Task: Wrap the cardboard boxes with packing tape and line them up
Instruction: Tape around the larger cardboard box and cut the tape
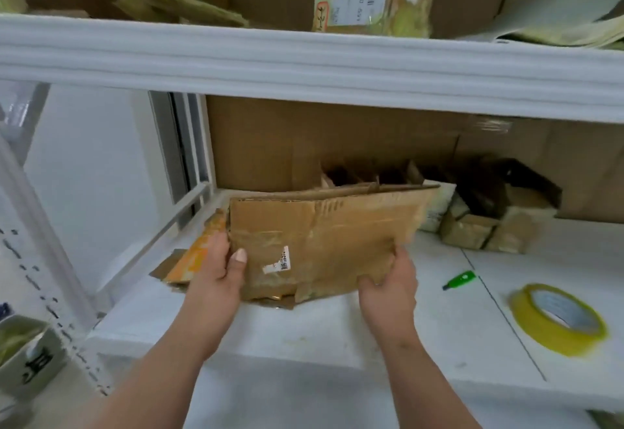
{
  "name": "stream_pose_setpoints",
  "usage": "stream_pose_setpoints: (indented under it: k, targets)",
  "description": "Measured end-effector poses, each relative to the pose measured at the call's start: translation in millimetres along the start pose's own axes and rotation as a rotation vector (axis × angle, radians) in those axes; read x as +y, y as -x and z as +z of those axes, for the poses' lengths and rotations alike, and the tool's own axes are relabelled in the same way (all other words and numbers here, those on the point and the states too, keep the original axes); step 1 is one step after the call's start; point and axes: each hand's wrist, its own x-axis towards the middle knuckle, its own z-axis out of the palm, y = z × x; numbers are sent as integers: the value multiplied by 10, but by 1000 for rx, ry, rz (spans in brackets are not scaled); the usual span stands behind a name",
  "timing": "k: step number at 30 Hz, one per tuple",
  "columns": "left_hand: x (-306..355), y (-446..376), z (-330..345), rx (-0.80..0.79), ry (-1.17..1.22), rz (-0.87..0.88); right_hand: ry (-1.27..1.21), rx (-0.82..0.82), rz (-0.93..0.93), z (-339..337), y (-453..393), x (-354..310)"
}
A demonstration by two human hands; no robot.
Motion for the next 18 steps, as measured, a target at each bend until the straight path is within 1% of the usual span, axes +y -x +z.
stream_pose_setpoints:
  k: [3,4,7,9,11,14,18]
  targets:
    - [71,104,149,-84,80,-29,-145,159,29,-438,25,50]
    - [90,127,202,-96,99,-45,-189,173,37,-573,26,76]
    - [165,197,376,-116,149,-67,-397,108,42,-919,62,128]
    - [239,230,508,-126,165,-86,-454,122,29,-1111,62,171]
    - [322,249,667,-158,187,-116,-464,116,22,-1273,41,240]
    - [475,290,963,-200,195,-131,-445,50,31,-1461,-9,388]
    - [720,297,1421,-189,202,-204,-396,-4,-3,-1688,-120,551]
